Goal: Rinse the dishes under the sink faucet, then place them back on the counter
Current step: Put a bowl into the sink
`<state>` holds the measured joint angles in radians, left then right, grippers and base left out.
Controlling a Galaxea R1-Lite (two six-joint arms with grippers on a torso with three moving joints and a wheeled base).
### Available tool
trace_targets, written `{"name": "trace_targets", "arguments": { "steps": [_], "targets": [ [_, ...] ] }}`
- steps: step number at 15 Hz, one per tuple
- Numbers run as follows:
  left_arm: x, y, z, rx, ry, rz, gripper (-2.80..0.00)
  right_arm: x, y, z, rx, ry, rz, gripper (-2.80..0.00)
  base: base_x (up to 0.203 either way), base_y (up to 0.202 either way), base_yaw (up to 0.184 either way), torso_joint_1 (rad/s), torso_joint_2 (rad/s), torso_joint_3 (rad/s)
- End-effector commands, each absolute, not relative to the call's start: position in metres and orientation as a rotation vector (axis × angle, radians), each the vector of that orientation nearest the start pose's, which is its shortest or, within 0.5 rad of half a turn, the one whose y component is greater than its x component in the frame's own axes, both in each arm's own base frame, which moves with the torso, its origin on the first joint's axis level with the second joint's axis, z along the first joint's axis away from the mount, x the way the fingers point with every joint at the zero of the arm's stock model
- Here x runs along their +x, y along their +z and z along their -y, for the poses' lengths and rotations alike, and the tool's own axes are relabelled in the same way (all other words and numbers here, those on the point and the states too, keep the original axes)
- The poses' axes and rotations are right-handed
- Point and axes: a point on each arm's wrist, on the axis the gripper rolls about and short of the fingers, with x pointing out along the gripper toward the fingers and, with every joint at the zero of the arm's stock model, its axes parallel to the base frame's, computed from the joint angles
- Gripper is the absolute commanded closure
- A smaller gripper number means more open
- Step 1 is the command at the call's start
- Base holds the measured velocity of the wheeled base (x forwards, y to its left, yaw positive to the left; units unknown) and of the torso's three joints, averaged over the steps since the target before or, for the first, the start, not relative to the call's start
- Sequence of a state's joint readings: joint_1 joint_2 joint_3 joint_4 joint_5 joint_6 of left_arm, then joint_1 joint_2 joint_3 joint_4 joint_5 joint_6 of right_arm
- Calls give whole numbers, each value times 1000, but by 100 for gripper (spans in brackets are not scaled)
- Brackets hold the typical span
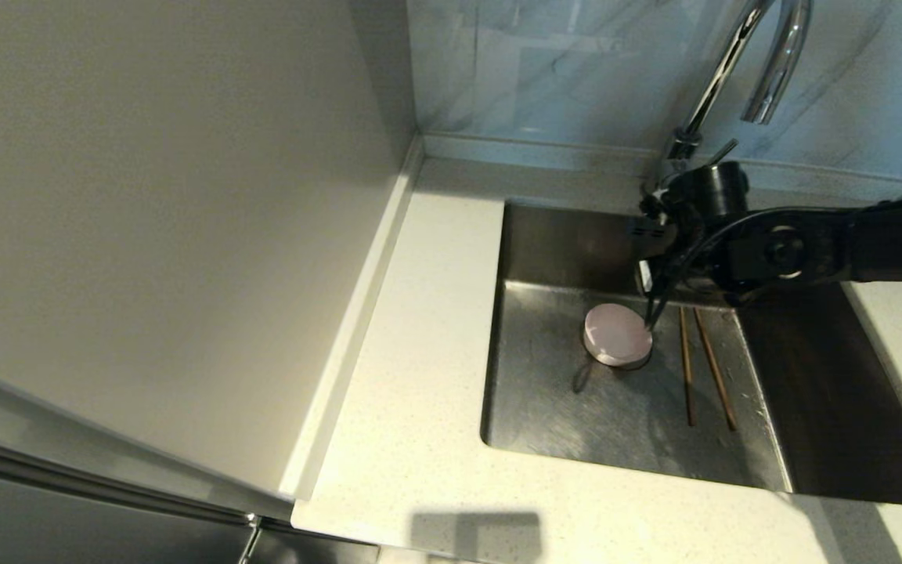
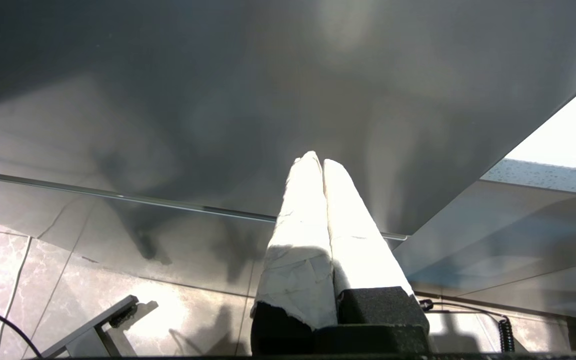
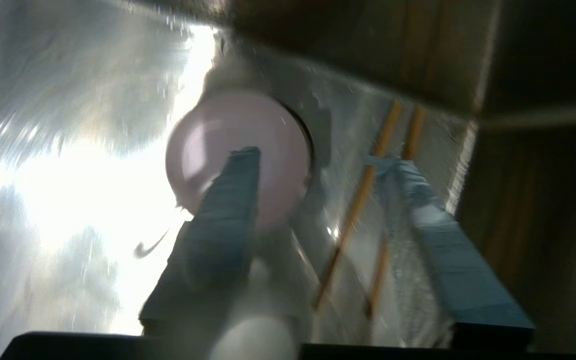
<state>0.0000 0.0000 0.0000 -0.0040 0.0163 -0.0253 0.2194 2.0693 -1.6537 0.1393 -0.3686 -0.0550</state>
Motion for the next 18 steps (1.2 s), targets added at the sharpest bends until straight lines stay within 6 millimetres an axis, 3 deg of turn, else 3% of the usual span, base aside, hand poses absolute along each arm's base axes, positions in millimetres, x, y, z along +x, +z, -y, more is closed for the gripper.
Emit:
{"name": "trace_targets", "arguments": {
  "steps": [1,5,8,10,11,14,18],
  "targets": [
    [-23,76,0,-26,17,8,0,357,255,-60,-214,-131,-589,0,0,0,0,0,0,0],
    [-23,76,0,-26,17,8,0,298,286,-34,-224,-170,-702,0,0,0,0,0,0,0],
    [-23,76,0,-26,17,8,0,274,301,0,-210,-284,-741,0,0,0,0,0,0,0],
    [-23,76,0,-26,17,8,0,263,300,27,-184,-375,-789,0,0,0,0,0,0,0],
    [-23,76,0,-26,17,8,0,259,296,38,-175,-424,-819,-280,0,0,0,0,0,0],
    [-23,76,0,-26,17,8,0,251,287,69,-136,-557,-873,-280,0,0,0,0,0,0],
    [-23,76,0,-26,17,8,0,255,278,87,-13,-661,-879,-280,0,0,0,0,0,0]
  ]
}}
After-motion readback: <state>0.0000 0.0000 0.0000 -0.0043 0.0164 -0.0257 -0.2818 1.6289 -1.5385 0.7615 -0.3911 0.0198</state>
